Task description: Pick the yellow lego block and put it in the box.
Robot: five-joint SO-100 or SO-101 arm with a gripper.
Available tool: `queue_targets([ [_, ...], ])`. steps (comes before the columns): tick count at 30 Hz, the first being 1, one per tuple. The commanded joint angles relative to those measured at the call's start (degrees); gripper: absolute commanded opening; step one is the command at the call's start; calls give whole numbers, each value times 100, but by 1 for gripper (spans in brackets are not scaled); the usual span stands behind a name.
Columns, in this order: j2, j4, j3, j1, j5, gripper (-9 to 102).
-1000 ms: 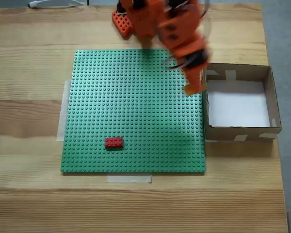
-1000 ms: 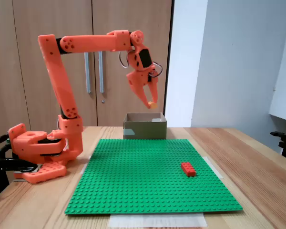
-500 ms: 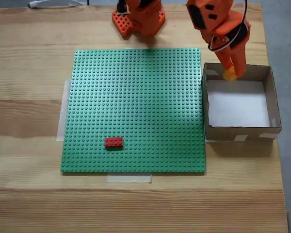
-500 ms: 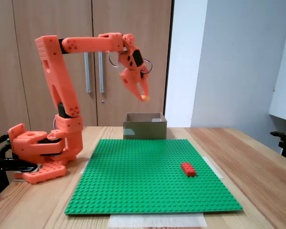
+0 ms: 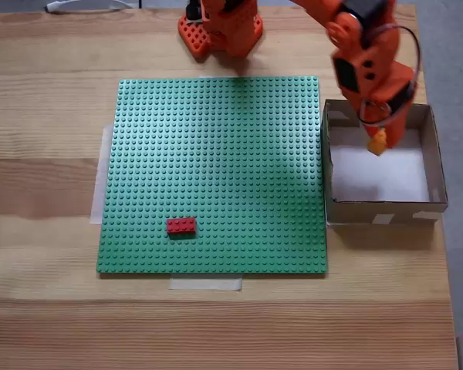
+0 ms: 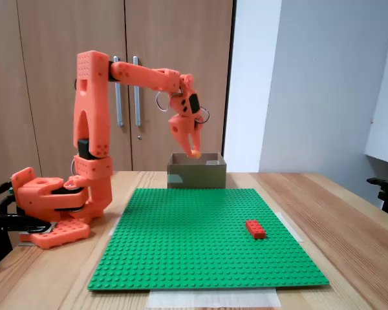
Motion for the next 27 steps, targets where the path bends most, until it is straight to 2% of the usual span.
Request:
queue_targets([
  [1, -457, 158, -782, -18, 0, -1],
  [6, -1081, 237, -1389, 0, 35, -1],
  [20, -2083, -211, -1538, -35, 18, 1],
  [27, -2224, -360, -1556, -70, 9, 7],
])
